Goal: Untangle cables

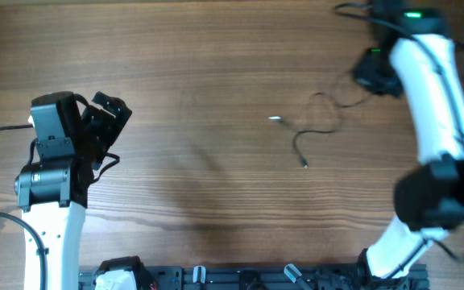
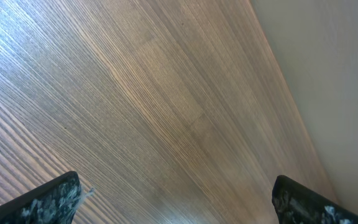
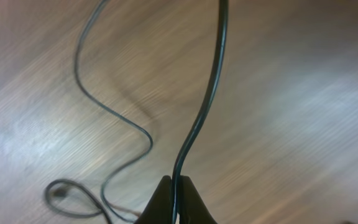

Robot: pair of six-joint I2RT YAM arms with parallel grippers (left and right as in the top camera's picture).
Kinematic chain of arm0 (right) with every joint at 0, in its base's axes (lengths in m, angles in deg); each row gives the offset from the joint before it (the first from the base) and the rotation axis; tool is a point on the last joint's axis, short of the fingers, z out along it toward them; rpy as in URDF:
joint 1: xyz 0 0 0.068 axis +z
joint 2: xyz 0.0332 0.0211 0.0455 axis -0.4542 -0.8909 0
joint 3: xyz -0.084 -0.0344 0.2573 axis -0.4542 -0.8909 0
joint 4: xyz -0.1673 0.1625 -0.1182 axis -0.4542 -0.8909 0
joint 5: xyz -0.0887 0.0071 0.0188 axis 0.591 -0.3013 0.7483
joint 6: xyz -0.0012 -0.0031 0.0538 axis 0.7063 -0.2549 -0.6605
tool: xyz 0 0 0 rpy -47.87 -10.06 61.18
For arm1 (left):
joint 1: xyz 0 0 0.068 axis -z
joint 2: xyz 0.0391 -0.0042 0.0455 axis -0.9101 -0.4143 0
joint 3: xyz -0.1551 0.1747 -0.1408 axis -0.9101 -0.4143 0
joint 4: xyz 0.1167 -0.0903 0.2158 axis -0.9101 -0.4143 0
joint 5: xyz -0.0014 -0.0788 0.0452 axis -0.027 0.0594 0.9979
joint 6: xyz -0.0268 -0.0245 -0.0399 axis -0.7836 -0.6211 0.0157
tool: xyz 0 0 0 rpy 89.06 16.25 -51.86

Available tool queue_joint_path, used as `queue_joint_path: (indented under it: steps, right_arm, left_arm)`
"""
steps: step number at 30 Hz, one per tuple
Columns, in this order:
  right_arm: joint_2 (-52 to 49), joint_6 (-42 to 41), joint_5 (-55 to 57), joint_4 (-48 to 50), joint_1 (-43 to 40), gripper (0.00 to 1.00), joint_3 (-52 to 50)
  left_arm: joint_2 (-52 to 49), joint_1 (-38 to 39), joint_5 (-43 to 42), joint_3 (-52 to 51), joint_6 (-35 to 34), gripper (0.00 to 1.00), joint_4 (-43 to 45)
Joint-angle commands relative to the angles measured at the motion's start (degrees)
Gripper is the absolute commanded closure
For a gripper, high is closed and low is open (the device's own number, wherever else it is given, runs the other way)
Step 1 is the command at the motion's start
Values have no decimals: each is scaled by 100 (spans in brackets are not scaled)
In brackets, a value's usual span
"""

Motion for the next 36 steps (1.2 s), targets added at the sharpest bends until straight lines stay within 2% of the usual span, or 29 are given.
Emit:
queue_joint_path:
  steps: [1, 4, 7, 10, 15, 18, 19, 20, 21, 22, 26, 29, 32, 36]
  right_arm:
    - [592, 0, 636, -304, -846, 96, 37]
    - [723, -391, 1040, -953, -1902, 96, 13]
    - [723, -391, 999, -765, -2516, 96, -323]
    - [721, -352, 496, 210, -2717, 96, -1200]
    - [710, 905, -1408, 3112, -2568, 96, -3307]
    - [710, 872, -1453, 4212, -2566, 92, -4070]
    - [710, 870, -1427, 4341, -2566, 82, -4201]
    - [710, 848, -1327, 4332, -2566, 58, -4227]
    - [713, 848, -1263, 4328, -2566, 26, -4225]
    - [730, 782, -1222, 4319, -2568, 0, -4205]
    - [1128, 557, -1091, 4109, -2588, 0, -3899]
    - [1314, 470, -1003, 4450, -2588, 0, -3904]
    - [1196, 1261, -929, 5158, -2588, 0, -3926]
    - [682, 2208, -638, 5023, -2588, 0, -3928]
  left_arm:
    - [52, -7, -26, 0, 92, 0, -2]
    - [52, -7, -26, 0, 92, 0, -2]
    - [52, -7, -26, 0, 92, 0, -2]
    - [52, -7, -26, 0, 92, 0, -2]
    - [52, -7, -26, 0, 92, 0, -4]
    - [52, -7, -26, 0, 92, 0, -2]
    - [52, -7, -26, 0, 92, 0, -2]
    - [52, -7, -26, 0, 92, 0, -2]
    - [52, -7, -26, 0, 92, 0, -2]
    - [52, -7, -26, 0, 92, 0, -2]
    - [52, -7, -26, 0, 92, 0, -4]
    - [52, -7, -26, 0, 92, 0, -4]
    - [52, -7, -26, 0, 92, 0, -2]
    - [52, -7, -26, 0, 92, 0, -2]
